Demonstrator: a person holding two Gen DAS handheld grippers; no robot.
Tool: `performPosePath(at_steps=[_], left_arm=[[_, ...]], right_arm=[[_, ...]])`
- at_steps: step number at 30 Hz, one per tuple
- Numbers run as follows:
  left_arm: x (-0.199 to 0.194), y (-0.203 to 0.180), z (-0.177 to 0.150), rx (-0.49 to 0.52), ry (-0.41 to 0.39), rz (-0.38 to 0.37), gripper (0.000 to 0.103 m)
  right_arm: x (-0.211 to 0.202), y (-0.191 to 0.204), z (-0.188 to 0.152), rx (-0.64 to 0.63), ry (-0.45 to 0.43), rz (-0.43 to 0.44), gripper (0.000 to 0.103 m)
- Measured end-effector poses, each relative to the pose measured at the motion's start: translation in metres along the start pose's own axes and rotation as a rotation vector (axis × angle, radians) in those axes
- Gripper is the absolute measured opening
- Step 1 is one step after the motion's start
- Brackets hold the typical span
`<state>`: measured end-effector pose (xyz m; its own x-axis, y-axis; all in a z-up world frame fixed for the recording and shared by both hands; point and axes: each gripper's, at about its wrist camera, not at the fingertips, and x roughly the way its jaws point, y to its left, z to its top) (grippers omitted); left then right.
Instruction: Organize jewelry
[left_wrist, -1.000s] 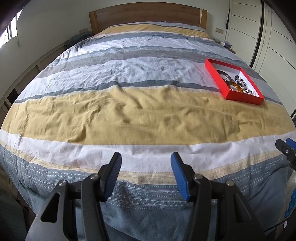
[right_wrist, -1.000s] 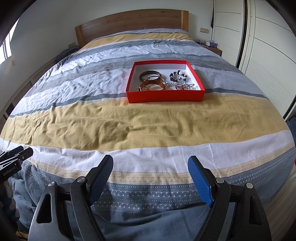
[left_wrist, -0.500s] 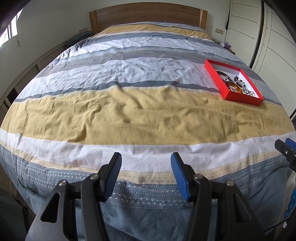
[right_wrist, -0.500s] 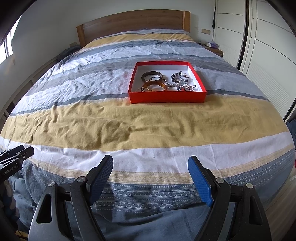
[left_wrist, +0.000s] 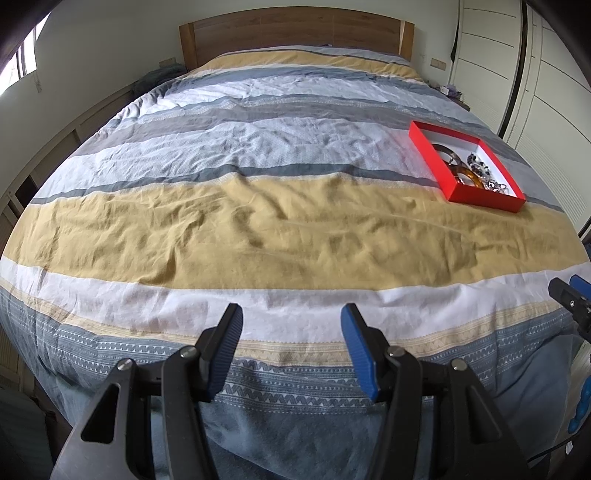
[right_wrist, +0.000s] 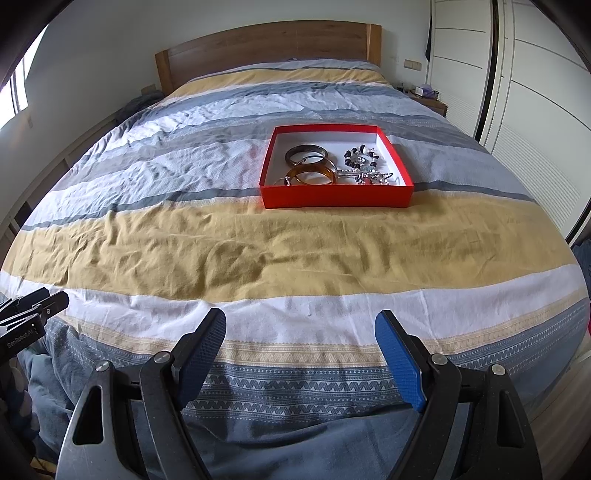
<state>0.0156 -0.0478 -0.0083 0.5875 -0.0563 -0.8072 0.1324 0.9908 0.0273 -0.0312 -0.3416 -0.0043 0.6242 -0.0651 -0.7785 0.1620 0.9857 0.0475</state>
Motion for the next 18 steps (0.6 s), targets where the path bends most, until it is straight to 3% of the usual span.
performPosePath(at_steps=[18], left_arm=[[0.0023,0.0084,0.001,-0.017,0.012,0.01,0.053]], right_arm=[[0.002,0.0052,0.0002,-0.013,0.007,0.001,0.082]])
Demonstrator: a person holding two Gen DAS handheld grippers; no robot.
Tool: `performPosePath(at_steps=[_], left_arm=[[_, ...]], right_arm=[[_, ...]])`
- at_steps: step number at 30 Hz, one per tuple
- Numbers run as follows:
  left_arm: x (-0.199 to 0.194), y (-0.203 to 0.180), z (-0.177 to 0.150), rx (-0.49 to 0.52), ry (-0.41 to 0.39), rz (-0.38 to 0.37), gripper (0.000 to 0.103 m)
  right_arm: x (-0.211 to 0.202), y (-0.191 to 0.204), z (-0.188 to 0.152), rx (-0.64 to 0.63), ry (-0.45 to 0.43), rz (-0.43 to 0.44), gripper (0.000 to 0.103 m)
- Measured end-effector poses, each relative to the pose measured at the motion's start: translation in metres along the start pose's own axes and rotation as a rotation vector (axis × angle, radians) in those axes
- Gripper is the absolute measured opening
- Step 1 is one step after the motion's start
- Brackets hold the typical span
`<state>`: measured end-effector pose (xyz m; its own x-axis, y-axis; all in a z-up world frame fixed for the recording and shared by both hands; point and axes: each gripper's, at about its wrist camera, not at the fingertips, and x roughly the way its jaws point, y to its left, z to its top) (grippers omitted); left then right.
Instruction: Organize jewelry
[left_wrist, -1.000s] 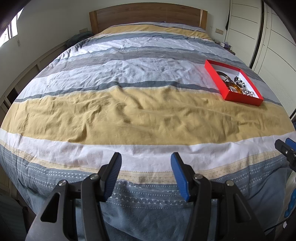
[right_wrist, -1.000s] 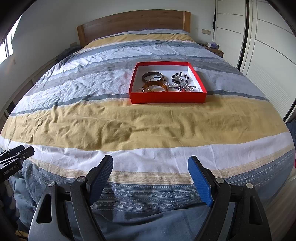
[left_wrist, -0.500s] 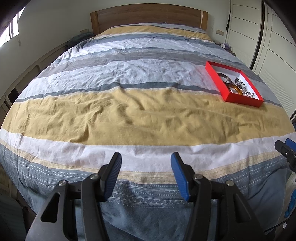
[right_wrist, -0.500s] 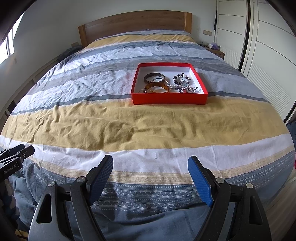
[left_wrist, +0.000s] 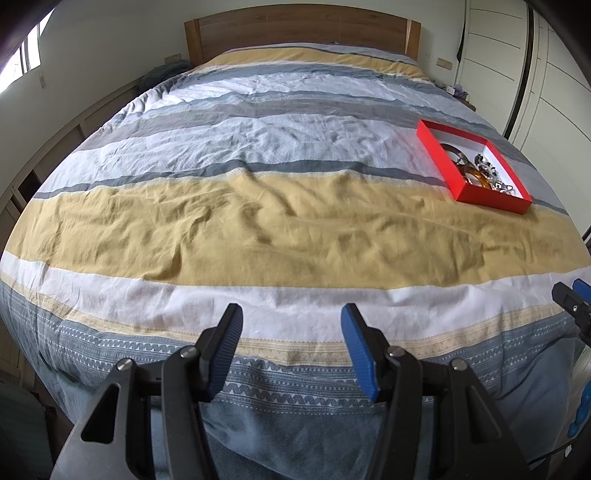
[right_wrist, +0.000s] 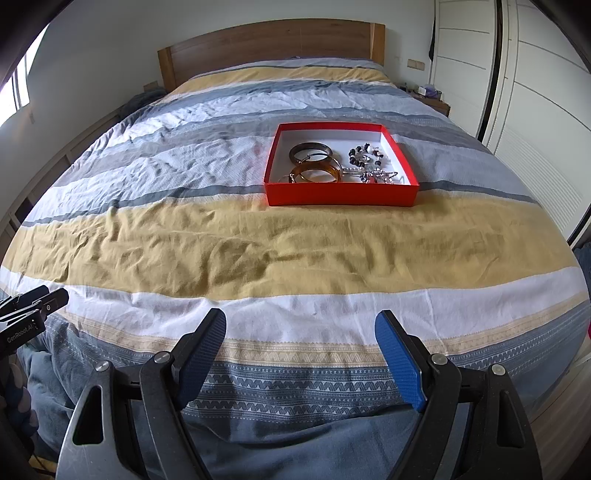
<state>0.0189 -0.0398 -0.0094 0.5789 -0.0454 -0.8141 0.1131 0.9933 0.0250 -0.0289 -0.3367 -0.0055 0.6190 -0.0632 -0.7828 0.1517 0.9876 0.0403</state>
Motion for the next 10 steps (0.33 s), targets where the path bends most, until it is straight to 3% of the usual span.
performPosePath(at_steps=[10], left_arm=[[0.0029,0.0011,-0.0002,-0.001,0.007,0.004,0.053]], right_arm=[[0.0051,-0.0006,-0.0023,0.004,0.009,0.002,0.082]])
